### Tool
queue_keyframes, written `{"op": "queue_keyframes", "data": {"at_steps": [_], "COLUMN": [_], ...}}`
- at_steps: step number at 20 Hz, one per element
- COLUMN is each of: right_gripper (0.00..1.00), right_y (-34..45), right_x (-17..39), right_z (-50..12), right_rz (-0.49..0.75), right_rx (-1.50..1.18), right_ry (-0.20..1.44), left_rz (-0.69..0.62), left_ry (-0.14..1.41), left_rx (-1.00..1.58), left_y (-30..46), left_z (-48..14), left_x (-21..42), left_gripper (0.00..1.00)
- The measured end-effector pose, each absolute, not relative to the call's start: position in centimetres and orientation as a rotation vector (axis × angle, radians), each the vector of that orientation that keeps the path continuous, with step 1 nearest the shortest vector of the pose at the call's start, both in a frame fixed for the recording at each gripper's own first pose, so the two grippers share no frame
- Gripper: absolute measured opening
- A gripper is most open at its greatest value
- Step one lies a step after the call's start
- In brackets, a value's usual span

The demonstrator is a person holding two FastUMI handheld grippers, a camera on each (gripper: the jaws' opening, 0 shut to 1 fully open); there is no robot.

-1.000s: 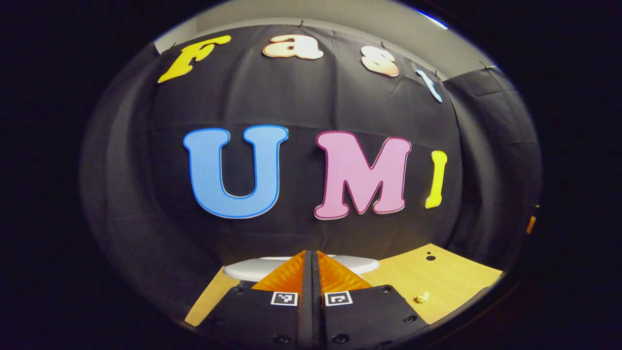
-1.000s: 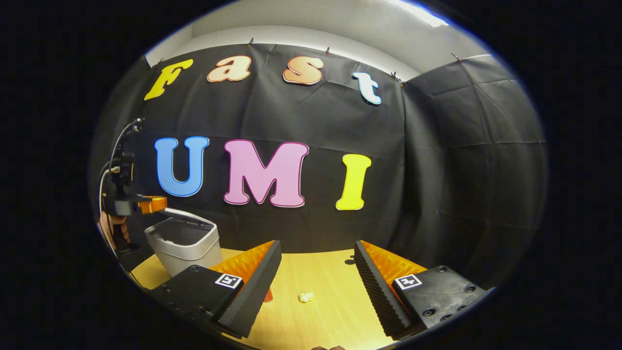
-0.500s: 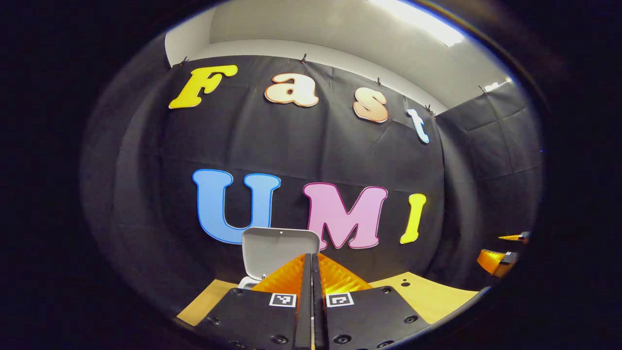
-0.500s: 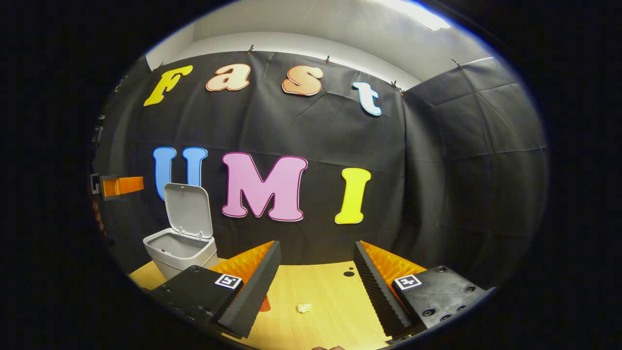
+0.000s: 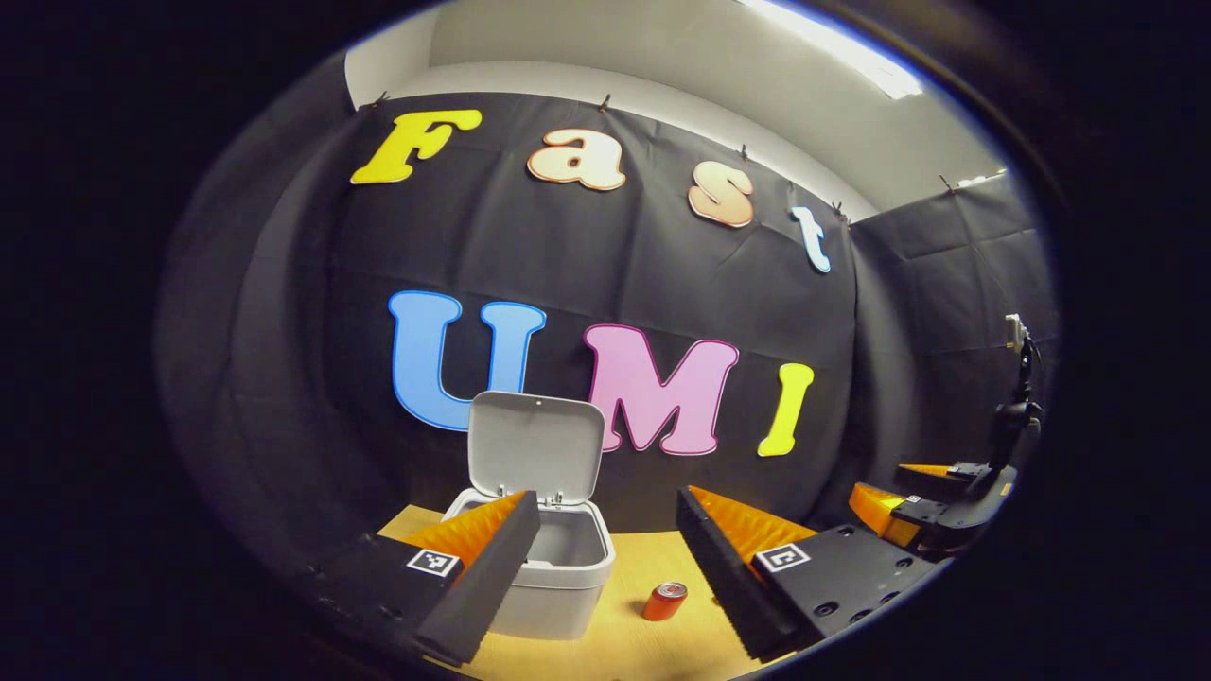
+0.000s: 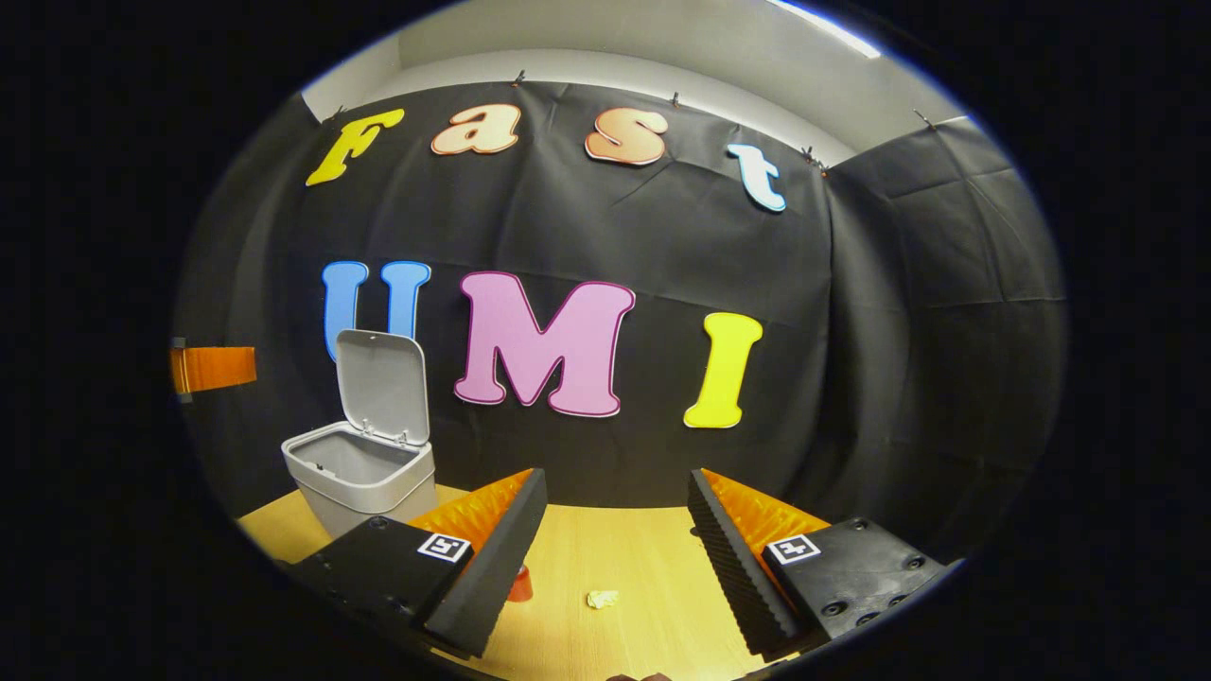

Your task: Press the lid of the desktop garbage bin to open it, pick up the crumpled paper on the desktop and throw it into the bin, then pick up the pop can on the desktop and drop it into the bin, and finally close the garbage bin lid.

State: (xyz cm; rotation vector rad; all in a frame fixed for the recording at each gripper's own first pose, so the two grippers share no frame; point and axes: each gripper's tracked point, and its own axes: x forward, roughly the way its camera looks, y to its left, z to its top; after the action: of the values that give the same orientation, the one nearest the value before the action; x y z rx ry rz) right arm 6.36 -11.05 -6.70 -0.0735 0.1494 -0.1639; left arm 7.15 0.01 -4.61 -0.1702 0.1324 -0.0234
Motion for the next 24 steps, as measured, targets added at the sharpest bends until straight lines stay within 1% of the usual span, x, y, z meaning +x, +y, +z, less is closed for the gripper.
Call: {"op": "queue_keyframes", "data": {"at_steps": [1,5,9,13,17,20,24], "right_gripper": [0.97,0.98,0.98,0.98,0.98,0.98,0.98], "right_y": [-11.1,-12.7,-13.4,-13.9,-12.4,-12.8,-14.2], "right_x": [7.0,9.9,12.0,13.2,13.8,15.0,15.8], "right_z": [-7.4,-11.4,-18.8,-24.9,-31.0,-35.3,-40.1], "right_rz": [-0.149,-0.108,-0.009,0.06,0.145,0.136,0.087], "right_rx": [-0.075,-0.052,-0.074,-0.118,-0.022,-0.042,-0.034], "right_ry": [0.167,0.271,0.466,0.599,0.77,0.838,0.963], "left_rz": [-0.012,0.023,0.087,0.122,0.144,0.156,0.178], "left_ry": [0.126,0.111,0.134,0.138,0.153,0.191,0.23], "left_rx": [-0.163,-0.109,-0.121,-0.16,-0.113,-0.149,-0.16], "left_y": [-0.1,-1.2,-2.4,-4.1,-4.5,-4.8,-4.2], "left_z": [-4.3,-3.8,-4.2,-4.6,-5.3,-6.6,-8.0], "left_x": [6.8,5.9,5.1,5.2,5.6,6.0,6.2], "left_gripper": [0.95,0.95,0.95,0.95,0.95,0.95,0.95]}}
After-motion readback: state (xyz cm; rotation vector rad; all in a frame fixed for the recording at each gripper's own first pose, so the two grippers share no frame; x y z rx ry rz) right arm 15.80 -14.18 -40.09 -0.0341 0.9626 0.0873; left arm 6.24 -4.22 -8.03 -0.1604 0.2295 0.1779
